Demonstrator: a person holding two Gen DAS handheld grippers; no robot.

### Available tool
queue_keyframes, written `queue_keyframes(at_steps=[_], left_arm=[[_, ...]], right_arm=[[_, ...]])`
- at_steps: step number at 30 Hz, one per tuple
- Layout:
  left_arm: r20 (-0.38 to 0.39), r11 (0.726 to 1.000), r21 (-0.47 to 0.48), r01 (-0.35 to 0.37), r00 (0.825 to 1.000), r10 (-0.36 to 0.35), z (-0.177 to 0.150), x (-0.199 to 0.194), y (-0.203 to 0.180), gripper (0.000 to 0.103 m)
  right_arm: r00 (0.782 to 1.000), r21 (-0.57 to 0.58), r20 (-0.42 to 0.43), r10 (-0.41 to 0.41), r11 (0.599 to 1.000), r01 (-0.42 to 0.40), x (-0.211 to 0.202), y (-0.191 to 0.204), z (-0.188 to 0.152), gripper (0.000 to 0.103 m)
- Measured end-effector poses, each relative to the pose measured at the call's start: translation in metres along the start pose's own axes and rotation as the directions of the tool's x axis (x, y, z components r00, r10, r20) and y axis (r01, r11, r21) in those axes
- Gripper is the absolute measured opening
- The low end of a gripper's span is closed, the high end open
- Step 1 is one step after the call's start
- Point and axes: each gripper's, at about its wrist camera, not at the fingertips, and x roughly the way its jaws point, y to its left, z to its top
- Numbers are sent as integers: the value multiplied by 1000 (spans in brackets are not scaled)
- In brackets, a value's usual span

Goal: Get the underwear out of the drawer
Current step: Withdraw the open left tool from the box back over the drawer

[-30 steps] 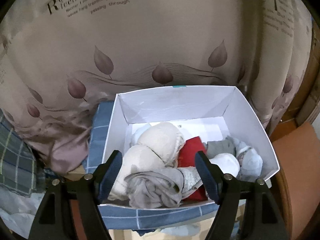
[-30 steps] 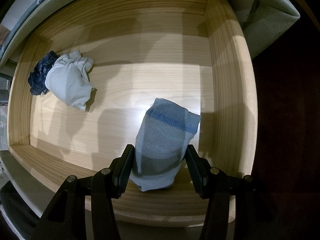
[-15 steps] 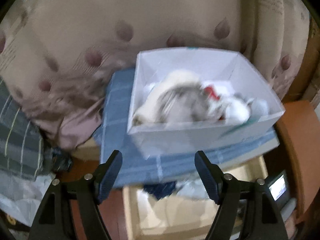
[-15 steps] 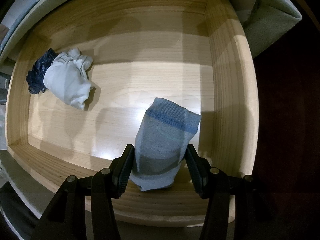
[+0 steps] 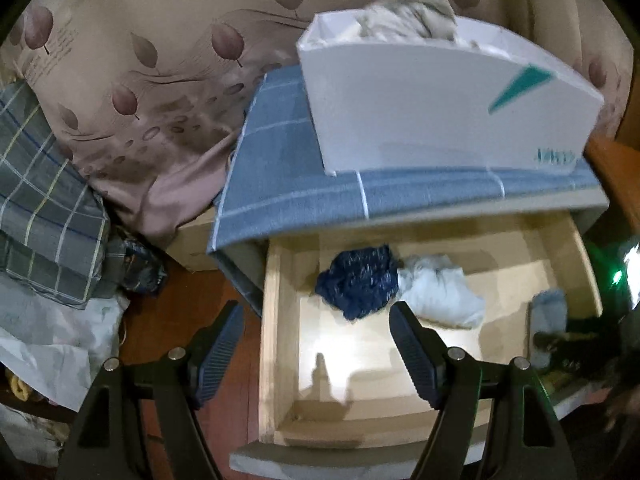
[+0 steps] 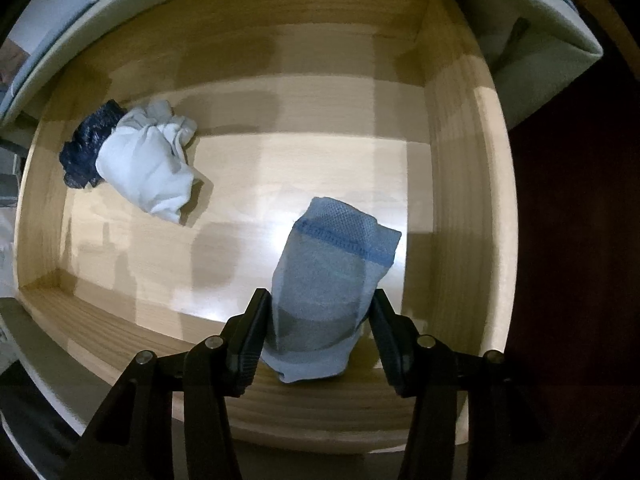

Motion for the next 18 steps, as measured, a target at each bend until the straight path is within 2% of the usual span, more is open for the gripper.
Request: queue_keyframes(at_steps=[3, 7, 15, 18], left_arm=[[-16, 1000, 9, 2, 1000, -2, -9, 8, -6, 77], [0, 1000, 18, -22, 1000, 22, -17, 12, -10, 77], [-18, 996, -80, 33, 999, -35, -23, 22, 8, 77], [-26, 994, -105, 27, 999, -30, -25, 24, 13, 77]], right_arm=[[1000, -1, 18, -2, 1000, 2, -10, 1, -12, 47], [999, -11, 37, -19, 1000, 19, -17, 6, -14, 47], [998, 8, 55, -18, 1000, 18, -27, -1, -20, 47], [998, 12, 67, -12, 1000, 11, -31, -5, -21, 47]])
